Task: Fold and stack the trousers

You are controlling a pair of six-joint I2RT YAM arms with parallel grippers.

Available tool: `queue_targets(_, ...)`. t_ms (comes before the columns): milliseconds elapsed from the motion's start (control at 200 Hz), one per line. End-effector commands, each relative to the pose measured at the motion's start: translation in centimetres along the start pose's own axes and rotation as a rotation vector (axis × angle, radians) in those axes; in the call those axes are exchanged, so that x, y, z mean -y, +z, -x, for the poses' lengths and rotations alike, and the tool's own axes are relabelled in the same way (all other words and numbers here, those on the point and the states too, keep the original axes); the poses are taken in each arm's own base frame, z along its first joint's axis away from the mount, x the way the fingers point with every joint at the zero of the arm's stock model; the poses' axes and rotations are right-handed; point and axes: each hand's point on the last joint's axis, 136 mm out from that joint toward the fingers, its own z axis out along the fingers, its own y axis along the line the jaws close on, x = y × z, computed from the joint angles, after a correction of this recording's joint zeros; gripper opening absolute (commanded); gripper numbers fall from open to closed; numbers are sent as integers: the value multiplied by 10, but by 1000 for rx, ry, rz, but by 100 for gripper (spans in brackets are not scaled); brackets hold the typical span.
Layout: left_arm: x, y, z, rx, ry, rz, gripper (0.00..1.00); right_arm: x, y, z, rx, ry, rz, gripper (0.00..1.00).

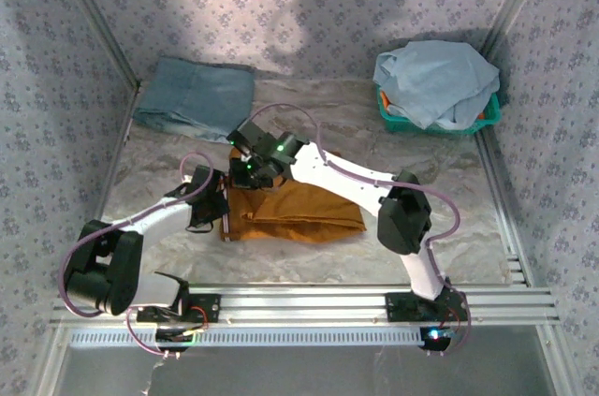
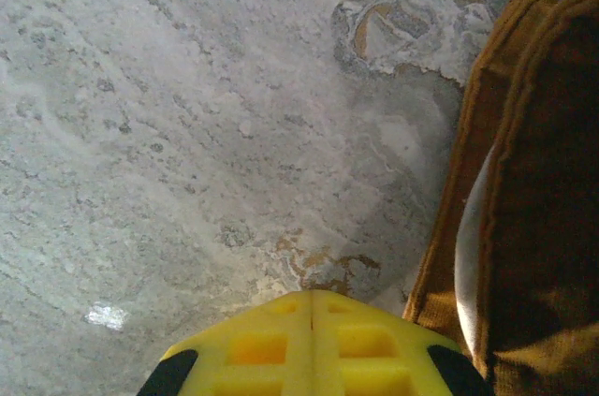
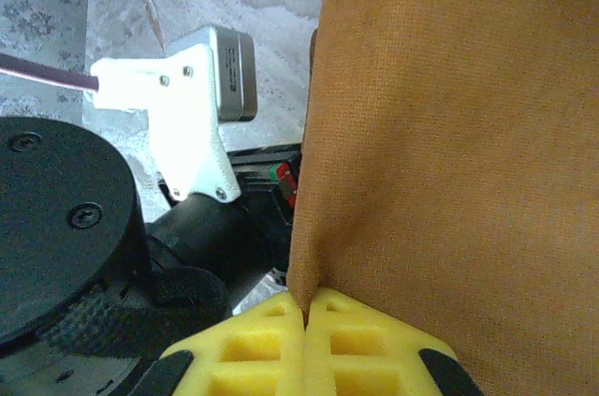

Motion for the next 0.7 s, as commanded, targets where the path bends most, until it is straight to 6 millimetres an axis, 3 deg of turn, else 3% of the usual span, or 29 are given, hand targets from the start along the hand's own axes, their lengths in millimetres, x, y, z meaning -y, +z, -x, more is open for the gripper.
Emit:
queue_targets(0,28,19,-28,-98,6,-145,0,-17,20,-10,-51,16,69,0)
queue_targets(100,22,18,-28,-97,5,-117,0,-15,30,-14,-84,40,82,0)
queue_targets(170,10,12,-25,-69,-18,-76,0,-19,25,-12,-82,41,107,14)
queue_targets(310,-23,0,-19,-3,-120,-16,10,-30,-3,-1,-41,35,152,42)
queue_targets(455,-40,-16,-12,41,-253,-10,32,-30,-43,10,8,25,182,49)
queue_targets(585,-56,-50,6,134,-314,32,38,3,-84,21,97,38,137,49)
queue_targets(695,-54,-91,32,246,-310,-17,40,52,-114,23,162,82,72,44)
